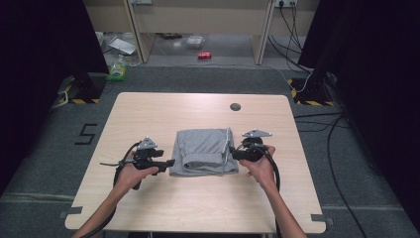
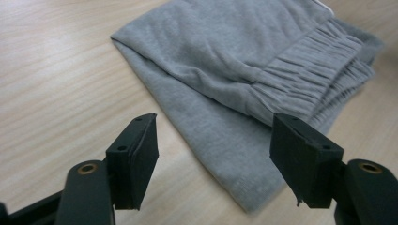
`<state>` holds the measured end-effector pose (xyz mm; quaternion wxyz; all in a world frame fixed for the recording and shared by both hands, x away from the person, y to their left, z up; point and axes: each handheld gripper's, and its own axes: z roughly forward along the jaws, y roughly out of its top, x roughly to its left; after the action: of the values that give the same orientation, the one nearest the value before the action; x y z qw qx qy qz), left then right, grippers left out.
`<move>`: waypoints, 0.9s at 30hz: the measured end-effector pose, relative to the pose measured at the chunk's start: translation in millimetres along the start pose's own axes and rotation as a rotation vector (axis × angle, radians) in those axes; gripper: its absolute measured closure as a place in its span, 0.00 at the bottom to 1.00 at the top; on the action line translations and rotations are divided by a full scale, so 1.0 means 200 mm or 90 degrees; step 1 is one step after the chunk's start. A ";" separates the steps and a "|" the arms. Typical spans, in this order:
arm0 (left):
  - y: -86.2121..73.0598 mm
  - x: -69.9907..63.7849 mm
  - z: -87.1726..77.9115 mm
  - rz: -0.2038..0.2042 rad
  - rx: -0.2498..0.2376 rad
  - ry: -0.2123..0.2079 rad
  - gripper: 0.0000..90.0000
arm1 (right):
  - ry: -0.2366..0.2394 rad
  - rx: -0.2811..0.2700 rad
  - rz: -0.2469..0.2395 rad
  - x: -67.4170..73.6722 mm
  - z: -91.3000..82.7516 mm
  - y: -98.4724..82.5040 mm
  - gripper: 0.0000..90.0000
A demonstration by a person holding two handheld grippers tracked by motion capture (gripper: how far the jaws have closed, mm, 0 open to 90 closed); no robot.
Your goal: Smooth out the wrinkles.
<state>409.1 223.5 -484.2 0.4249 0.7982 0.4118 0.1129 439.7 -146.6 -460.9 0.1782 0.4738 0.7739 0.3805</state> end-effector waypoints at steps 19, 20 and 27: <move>-0.18 -0.09 -0.03 0.034 0.006 0.000 0.18 | 0.011 0.007 -0.018 0.06 -0.10 -0.18 0.28; -0.19 -0.10 -0.02 0.033 0.010 -0.003 0.18 | 0.010 0.011 -0.019 0.07 -0.10 -0.19 0.28; -0.27 -0.15 -0.03 0.048 0.031 -0.010 0.18 | 0.009 0.023 -0.033 0.10 -0.12 -0.26 0.27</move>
<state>357.4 220.9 -517.9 0.4039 0.8241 0.3809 0.1127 383.8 -152.6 -483.9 0.1741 0.4541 0.7941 0.3646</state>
